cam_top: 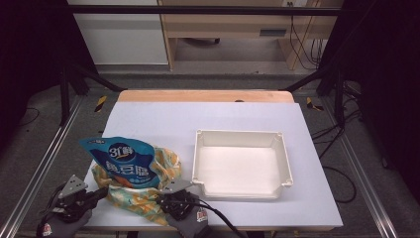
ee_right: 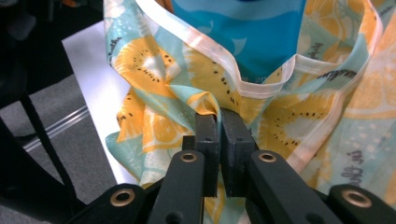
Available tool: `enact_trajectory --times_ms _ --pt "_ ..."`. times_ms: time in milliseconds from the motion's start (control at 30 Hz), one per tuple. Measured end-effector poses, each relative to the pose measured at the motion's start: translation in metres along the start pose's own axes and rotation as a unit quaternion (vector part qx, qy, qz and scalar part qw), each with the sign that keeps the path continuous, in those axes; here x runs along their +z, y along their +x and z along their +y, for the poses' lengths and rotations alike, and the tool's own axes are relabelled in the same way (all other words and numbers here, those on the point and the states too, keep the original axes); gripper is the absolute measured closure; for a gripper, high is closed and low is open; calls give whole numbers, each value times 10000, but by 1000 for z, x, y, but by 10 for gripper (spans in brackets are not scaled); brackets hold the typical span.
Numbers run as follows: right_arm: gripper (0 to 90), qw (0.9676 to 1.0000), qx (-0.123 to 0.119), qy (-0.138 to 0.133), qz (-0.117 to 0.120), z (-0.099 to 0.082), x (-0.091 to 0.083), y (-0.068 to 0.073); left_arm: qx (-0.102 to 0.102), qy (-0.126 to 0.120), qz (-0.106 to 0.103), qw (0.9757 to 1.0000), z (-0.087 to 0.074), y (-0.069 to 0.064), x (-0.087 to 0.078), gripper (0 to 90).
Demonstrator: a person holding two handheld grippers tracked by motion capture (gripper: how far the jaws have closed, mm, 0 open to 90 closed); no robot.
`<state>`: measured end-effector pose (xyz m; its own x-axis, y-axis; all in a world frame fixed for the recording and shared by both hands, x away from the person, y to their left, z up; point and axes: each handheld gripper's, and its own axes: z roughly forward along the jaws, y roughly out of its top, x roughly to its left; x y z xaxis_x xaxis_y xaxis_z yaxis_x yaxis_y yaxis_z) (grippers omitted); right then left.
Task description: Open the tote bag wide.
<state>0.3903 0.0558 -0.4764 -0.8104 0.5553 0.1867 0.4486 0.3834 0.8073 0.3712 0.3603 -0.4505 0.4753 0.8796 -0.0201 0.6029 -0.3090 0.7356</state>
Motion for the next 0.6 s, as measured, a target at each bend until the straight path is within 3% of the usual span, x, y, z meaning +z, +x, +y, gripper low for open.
enact_trajectory --times_ms 233,600 --pt "849 9999 -24 90 -60 -4 5 0 138 177 26 9997 0 0 5 887" --pt "831 9995 -116 245 -162 -9 12 0 40 391 23 9992 1 1 11 889"
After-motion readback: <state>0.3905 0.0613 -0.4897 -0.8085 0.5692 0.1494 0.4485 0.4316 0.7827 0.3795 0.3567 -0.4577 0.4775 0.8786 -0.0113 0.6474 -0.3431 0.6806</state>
